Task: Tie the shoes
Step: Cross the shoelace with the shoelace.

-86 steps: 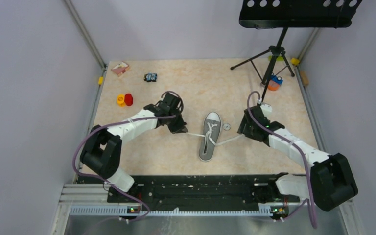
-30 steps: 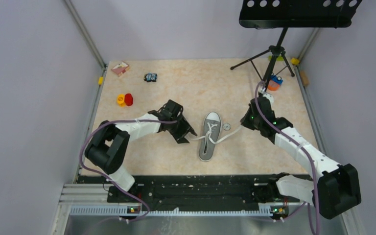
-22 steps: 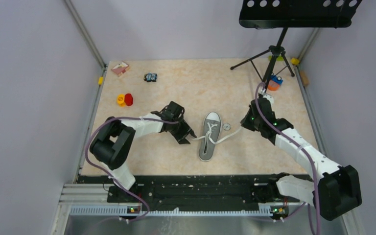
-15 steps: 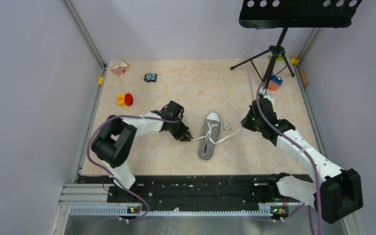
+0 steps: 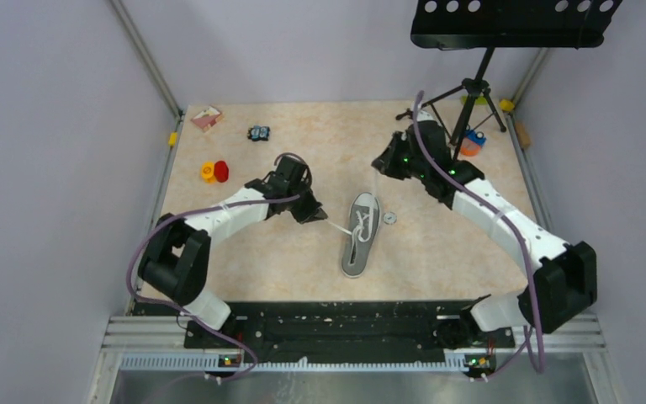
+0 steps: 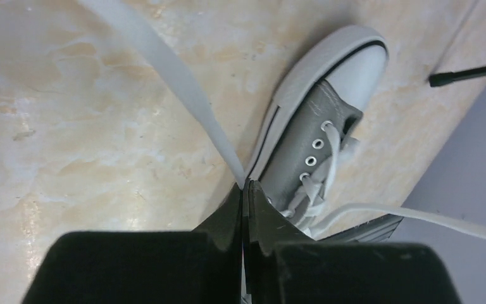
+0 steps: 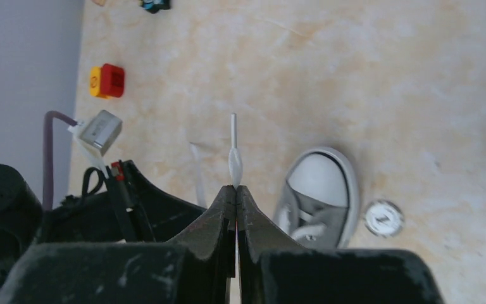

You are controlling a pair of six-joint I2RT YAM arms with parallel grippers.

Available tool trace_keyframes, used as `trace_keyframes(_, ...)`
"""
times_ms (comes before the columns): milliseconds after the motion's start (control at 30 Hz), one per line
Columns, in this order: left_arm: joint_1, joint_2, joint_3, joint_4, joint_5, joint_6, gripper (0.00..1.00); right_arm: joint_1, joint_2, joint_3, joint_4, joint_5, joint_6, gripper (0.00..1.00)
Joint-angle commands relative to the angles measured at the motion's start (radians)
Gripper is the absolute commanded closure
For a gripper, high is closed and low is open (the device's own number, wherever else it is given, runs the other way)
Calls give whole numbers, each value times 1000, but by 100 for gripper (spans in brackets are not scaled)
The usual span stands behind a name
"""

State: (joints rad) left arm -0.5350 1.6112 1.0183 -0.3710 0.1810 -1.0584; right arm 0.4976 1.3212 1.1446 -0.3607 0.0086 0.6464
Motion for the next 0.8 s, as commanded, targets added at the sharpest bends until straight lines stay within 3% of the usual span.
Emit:
trace_keyframes(0,-22,-78,29,19,1,81,100,70,156,116,102,-115,19,100)
trace_keyframes(300,-51,-150,-8,111,86,130,100,113,337,71,145,-330,82,100)
trace_keyframes(767,-75,-137,38,133,156,196,100,119,374,-31,112,-561,-8,100)
